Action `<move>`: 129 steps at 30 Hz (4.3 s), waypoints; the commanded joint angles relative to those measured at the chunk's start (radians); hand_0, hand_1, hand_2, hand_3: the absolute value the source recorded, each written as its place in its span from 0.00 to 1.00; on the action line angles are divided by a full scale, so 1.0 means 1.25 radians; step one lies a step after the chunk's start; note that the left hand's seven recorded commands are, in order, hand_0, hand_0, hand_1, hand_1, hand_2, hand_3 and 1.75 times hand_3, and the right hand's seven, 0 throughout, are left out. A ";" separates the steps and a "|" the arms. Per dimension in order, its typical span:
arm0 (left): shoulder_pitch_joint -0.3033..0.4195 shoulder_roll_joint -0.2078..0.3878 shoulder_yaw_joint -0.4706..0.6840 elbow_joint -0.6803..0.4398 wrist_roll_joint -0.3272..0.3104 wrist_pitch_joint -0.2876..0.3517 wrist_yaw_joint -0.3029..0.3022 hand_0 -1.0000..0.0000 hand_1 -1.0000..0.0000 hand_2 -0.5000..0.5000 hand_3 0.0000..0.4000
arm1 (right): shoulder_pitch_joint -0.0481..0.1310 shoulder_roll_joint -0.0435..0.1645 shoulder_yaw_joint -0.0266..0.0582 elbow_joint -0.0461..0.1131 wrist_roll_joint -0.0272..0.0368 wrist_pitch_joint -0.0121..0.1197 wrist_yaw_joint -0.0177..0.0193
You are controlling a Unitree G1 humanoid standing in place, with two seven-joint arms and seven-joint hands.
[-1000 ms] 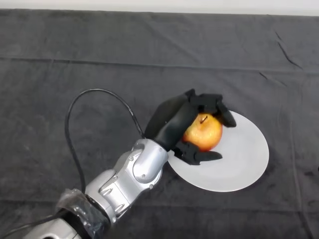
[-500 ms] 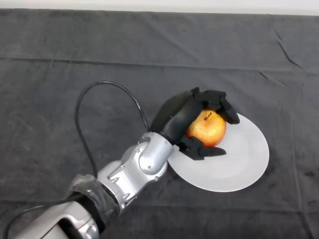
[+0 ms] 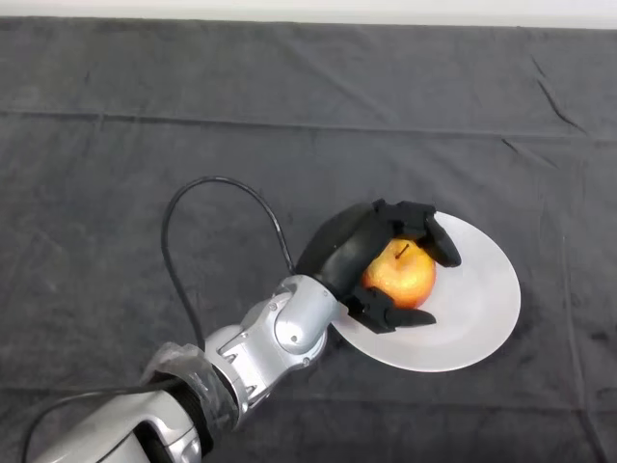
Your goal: Move the apple to the plate
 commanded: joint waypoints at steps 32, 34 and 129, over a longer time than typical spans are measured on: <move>-0.093 0.014 -0.057 0.066 -0.106 -0.050 0.000 1.00 1.00 0.50 0.00 | 0.086 0.060 -0.0220 0.102 0.0028 0.068 -0.0008; -0.093 0.022 -0.047 0.063 -0.103 -0.056 0.004 1.00 1.00 0.50 0.00 | 0.086 0.060 -0.0224 0.102 0.0024 0.068 -0.0008; 0.563 0.348 0.894 -0.645 0.085 -0.064 0.335 1.00 1.00 0.50 0.00 | 0.091 0.062 -0.0193 0.088 0.0037 0.078 -0.0016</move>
